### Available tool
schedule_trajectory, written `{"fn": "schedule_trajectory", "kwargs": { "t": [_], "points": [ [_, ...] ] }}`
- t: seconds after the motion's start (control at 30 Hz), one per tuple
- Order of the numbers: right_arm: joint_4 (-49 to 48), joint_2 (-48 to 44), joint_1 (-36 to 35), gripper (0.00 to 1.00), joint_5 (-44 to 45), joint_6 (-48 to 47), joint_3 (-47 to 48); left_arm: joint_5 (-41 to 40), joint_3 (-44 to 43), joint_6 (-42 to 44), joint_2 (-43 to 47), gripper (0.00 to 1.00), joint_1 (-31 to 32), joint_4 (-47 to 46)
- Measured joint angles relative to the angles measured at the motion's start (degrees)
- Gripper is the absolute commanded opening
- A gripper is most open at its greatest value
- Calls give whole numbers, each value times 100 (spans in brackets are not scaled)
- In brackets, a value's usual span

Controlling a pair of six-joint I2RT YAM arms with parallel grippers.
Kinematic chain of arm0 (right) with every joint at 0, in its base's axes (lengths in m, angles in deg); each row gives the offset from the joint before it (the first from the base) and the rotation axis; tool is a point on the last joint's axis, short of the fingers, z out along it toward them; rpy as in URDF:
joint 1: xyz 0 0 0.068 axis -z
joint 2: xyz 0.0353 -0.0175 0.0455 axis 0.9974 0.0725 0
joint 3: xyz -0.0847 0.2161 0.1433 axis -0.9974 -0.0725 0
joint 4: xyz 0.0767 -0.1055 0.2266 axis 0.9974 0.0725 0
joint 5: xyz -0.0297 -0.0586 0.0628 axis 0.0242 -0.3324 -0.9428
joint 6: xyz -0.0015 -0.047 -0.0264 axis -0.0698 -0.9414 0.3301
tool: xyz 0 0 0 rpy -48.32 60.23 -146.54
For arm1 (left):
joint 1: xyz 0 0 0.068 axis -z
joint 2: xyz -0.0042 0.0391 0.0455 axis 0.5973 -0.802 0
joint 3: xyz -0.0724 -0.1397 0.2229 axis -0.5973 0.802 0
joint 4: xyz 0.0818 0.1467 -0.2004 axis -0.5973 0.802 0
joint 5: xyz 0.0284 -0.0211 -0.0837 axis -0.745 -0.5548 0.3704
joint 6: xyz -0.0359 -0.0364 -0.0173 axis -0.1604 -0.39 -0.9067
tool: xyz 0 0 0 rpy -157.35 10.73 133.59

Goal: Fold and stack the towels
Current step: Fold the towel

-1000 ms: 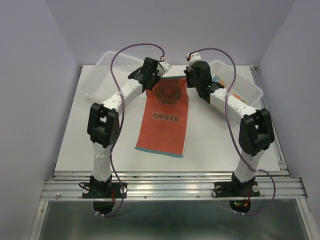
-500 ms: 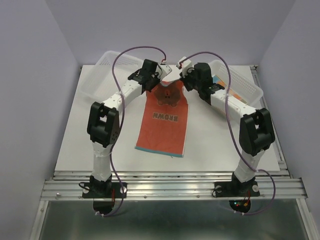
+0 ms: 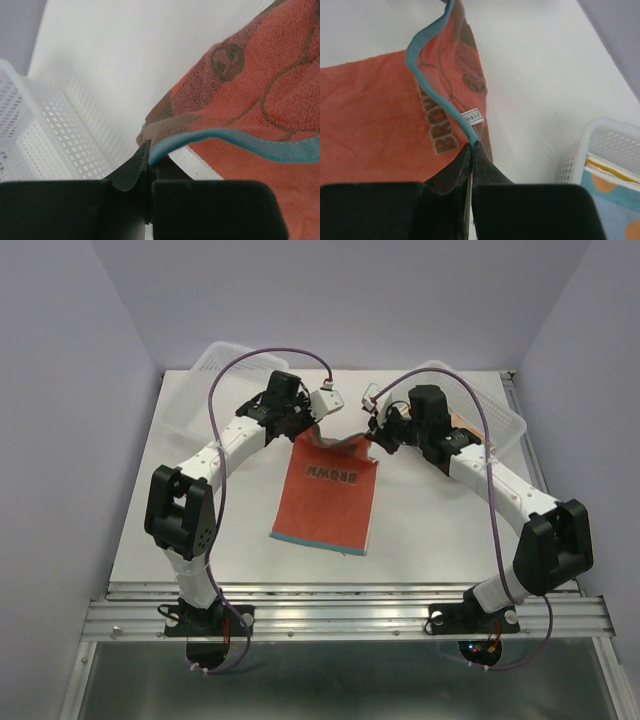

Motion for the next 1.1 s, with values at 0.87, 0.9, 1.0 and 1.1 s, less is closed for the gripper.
{"fn": "schedule_trajectory", "kwargs": {
  "t": [0.87,0.9,1.0,1.1],
  "points": [
    [776,-549,-1257,1,754,601,-1274,949,2465,468,1478,0,-13,-199],
    [789,-564,-1266,1,708,610,-1311,984,2494,483,1491,0,-13,-181],
    [859,-643,-1318,1,660,651,-1421,1062,2570,562,1554,0,-13,-50],
    [938,-809,-1344,1,595,719,-1515,1064,2570,621,1628,0,-13,50]
  ]
}}
